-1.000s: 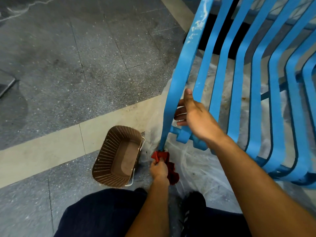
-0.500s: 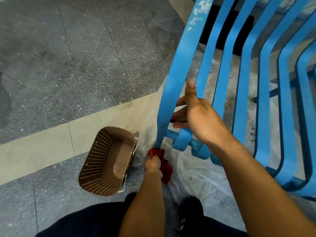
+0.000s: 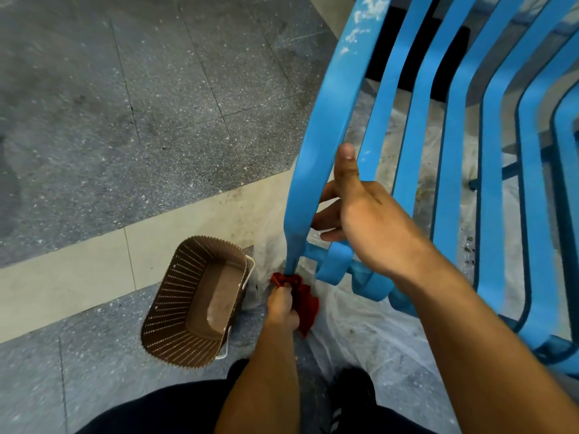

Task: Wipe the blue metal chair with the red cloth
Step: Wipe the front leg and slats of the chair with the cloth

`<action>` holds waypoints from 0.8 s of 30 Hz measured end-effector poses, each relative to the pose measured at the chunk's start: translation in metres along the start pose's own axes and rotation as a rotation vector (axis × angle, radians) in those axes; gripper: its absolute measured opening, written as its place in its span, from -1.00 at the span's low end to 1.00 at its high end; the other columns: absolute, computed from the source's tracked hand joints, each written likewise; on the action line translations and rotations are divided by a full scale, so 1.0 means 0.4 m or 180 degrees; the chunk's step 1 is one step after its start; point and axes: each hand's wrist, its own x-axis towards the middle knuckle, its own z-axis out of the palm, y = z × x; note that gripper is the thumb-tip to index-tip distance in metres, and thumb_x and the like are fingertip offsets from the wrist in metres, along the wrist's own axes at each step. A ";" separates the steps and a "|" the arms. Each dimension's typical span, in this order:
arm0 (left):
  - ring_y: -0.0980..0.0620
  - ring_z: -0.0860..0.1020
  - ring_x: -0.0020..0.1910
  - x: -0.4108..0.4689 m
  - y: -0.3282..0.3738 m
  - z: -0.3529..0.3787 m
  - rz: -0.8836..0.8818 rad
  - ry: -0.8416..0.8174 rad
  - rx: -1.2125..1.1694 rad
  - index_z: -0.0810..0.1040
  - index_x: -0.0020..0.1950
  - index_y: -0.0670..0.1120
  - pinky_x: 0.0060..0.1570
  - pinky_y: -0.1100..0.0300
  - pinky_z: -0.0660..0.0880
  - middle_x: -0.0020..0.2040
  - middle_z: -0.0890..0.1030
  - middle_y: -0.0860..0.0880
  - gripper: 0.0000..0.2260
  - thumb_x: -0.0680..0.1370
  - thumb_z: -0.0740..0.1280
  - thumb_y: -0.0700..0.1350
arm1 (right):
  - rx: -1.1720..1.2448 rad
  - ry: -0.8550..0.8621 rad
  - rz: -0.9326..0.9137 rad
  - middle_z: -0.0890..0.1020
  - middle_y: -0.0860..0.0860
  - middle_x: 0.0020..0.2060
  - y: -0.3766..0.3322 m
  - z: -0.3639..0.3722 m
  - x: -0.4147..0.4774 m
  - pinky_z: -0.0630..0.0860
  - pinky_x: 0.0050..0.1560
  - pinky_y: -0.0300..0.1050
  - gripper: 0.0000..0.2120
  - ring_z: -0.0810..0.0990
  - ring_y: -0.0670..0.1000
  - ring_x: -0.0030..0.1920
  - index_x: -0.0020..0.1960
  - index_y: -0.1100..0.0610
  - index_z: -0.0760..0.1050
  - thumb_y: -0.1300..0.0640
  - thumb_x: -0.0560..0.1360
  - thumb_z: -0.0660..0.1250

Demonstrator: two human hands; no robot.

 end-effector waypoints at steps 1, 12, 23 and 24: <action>-0.17 0.65 -0.11 -0.011 0.002 -0.001 0.0055 -0.0003 -0.0054 0.59 0.25 -0.20 -0.13 -0.06 0.59 -0.09 0.68 -0.20 -0.76 0.72 0.19 -0.13 | -0.0027 -0.0007 -0.0012 0.75 -0.08 -0.27 -0.003 0.001 -0.001 0.59 0.17 0.12 -0.21 0.72 -0.02 -0.07 -0.20 -0.14 0.68 -0.54 0.46 -0.22; -0.46 0.68 -0.10 -0.238 0.013 0.041 0.1138 -0.0152 -0.0441 0.59 0.16 -0.26 -0.32 -0.05 0.58 -0.08 0.72 -0.36 -0.78 0.67 0.32 -0.11 | -0.0120 -0.0120 0.0013 0.75 -0.12 -0.31 -0.026 -0.012 -0.011 0.56 0.22 0.13 -0.17 0.71 -0.03 -0.03 -0.19 -0.06 0.68 -0.54 0.47 -0.23; -0.31 0.70 -0.22 -0.373 0.061 0.041 0.1334 -0.0167 -0.0302 0.56 0.07 -0.21 -0.50 0.10 0.59 -0.05 0.72 -0.31 -0.87 0.66 0.34 -0.15 | -0.0217 -0.0128 0.0058 0.75 -0.05 -0.24 -0.046 -0.016 -0.028 0.54 0.24 0.09 -0.20 0.70 -0.03 -0.07 -0.24 -0.05 0.64 -0.46 0.54 -0.25; -0.33 0.69 -0.21 -0.368 0.061 0.043 0.1301 -0.0158 -0.0227 0.56 0.06 -0.18 -0.45 0.06 0.61 -0.05 0.72 -0.34 -0.89 0.67 0.32 -0.15 | -0.0216 -0.0138 0.0065 0.75 -0.04 -0.22 -0.045 -0.017 -0.029 0.53 0.25 0.09 -0.21 0.70 -0.03 -0.07 -0.23 -0.05 0.64 -0.46 0.54 -0.25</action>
